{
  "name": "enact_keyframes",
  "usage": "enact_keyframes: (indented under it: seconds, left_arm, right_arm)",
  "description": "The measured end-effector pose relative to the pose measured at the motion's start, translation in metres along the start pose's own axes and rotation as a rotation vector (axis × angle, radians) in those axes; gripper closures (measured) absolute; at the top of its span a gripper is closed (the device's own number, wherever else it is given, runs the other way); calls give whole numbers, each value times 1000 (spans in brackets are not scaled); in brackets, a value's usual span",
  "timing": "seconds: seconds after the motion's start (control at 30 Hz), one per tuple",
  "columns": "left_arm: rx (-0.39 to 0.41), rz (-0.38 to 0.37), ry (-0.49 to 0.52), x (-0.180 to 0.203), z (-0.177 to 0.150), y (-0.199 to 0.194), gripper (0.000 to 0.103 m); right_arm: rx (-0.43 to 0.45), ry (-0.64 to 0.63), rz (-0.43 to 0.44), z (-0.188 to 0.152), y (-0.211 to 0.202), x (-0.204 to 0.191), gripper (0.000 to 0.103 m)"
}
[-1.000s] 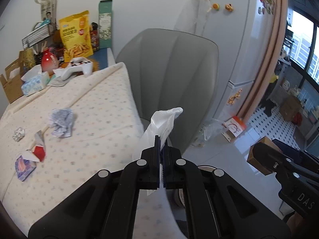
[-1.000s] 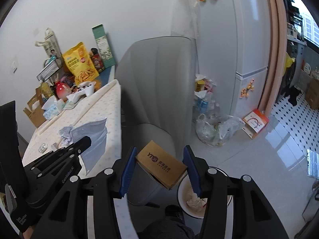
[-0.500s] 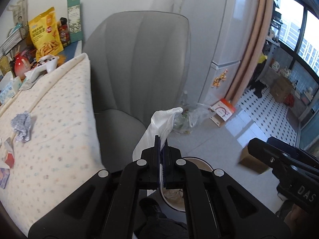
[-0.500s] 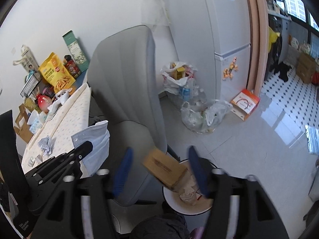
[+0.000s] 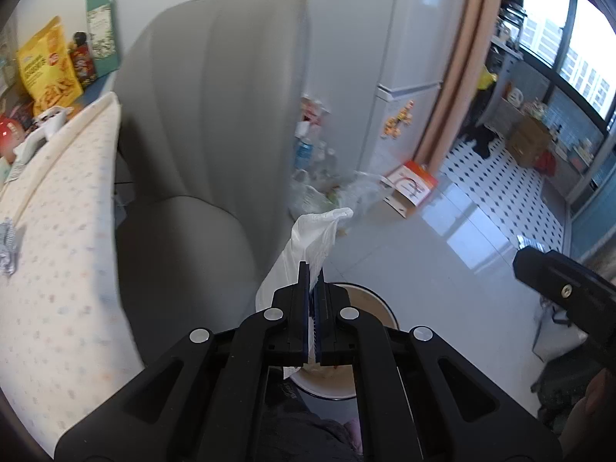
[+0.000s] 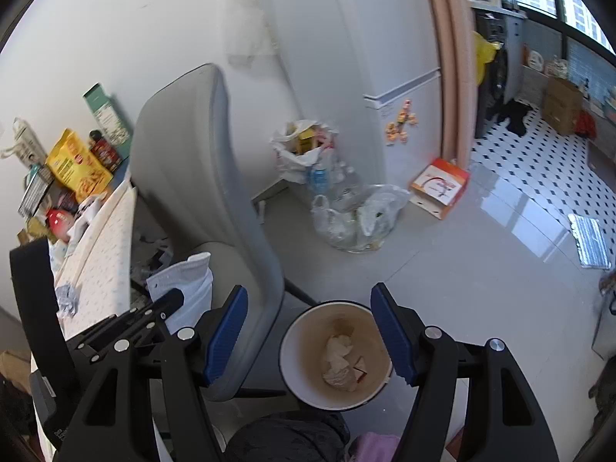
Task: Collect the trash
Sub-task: 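Open the right tool then the left tool to drop both into the bin, then move both open tools back over the table trash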
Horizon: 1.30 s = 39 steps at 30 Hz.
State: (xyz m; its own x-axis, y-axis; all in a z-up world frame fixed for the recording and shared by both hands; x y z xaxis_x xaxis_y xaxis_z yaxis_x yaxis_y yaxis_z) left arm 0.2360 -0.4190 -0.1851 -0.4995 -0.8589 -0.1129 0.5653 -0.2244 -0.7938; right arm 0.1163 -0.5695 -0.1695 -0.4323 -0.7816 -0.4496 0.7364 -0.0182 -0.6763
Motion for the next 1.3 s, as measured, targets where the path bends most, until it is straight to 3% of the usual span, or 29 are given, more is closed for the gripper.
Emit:
enact_keyframes:
  seconds: [0.37, 0.43, 0.5, 0.57, 0.63, 0.77, 0.87, 1.3]
  left_arm:
    - [-70, -105, 76, 56, -16, 10, 98]
    - [-81, -116, 82, 60, -17, 10, 86]
    - [-68, -129, 64, 59, -15, 7, 47]
    - [-44, -128, 50, 55, -12, 3, 38]
    - [-40, -118, 43, 51, -10, 0, 35]
    - [-17, -78, 19, 28, -1, -6, 18]
    - [11, -29, -11, 2, 6, -13, 8]
    - [64, 140, -188, -140, 5, -53, 5]
  right_arm:
    - [39, 65, -56, 1, -23, 45, 37]
    - [42, 73, -55, 0, -25, 49, 37]
    - [43, 79, -51, 0, -27, 51, 37]
    - [45, 77, -46, 0, -27, 51, 37]
    - [46, 73, -40, -1, -28, 49, 37]
    - [43, 65, -20, -1, -25, 38, 36]
    - [46, 49, 3, 0, -22, 24, 29]
    - [16, -85, 161, -4, -1, -102, 10]
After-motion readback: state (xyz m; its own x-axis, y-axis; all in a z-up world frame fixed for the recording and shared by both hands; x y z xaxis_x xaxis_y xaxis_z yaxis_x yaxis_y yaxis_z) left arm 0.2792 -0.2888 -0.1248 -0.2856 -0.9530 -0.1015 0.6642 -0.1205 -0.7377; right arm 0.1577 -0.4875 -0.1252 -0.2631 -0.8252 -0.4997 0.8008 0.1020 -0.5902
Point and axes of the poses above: each gripper's, at about its wrist camera, not at the fingertips, and y roughly the way its jaws point, x to its right, z to its top, the point moved 9 cm from there along y, roughly the way its jaws point, and after that the axes turned 12 degrees about z, right-handed, at the moved point
